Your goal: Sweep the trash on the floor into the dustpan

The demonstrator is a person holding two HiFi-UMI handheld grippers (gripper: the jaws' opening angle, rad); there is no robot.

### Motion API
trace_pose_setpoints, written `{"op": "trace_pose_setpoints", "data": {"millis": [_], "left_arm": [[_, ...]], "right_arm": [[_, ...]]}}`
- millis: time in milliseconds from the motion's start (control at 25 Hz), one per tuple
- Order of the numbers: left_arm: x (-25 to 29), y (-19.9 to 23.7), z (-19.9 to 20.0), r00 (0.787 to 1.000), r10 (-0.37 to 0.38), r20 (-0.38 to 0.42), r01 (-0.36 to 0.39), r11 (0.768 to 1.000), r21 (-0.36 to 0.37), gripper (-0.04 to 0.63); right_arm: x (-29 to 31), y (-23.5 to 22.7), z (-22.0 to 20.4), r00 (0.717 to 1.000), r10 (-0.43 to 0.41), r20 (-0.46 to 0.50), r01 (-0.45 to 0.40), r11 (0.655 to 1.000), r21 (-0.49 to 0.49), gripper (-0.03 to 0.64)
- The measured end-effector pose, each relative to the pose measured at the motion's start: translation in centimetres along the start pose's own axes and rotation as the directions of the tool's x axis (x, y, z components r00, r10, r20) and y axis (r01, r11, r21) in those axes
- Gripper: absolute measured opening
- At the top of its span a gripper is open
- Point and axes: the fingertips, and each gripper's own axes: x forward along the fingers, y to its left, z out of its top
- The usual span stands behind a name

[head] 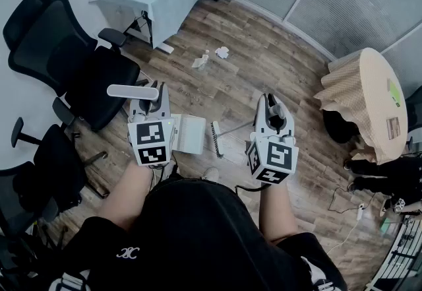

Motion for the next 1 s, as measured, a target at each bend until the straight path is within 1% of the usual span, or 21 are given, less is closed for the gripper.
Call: {"op": "trace_pose_setpoints", "data": {"millis": [280, 600, 840, 1000], "left_arm": [[0.2, -1.3, 0.0, 1.000, -0.023, -0.011, 0.023, 1.000, 0.009, 0.058], [0.2, -2.9, 0.0, 0.999, -0.031, -0.019, 0.031, 0.999, 0.025, 0.058], [0.5, -4.9, 0.2, 1.000, -0.019, -0.015, 0.019, 0.999, 0.040, 0.058], [0.8, -6.2, 0.6, 1.000, 0.002, -0.006, -0.001, 0.999, 0.045, 0.058]], "right_arm": [[-0.1, -0.6, 0.1, 1.000, 0.000, 0.005, 0.000, 1.000, -0.001, 0.058], [-0.8, -1.9, -0.4, 1.000, 0.001, 0.011, -0.002, 1.000, 0.016, 0.058], [-1.1, -4.0, -1.2, 1.000, 0.017, 0.009, -0.017, 0.999, 0.039, 0.058], [-1.3, -5.3, -1.5, 0.999, 0.046, 0.013, -0.047, 0.998, 0.039, 0.058]]}}
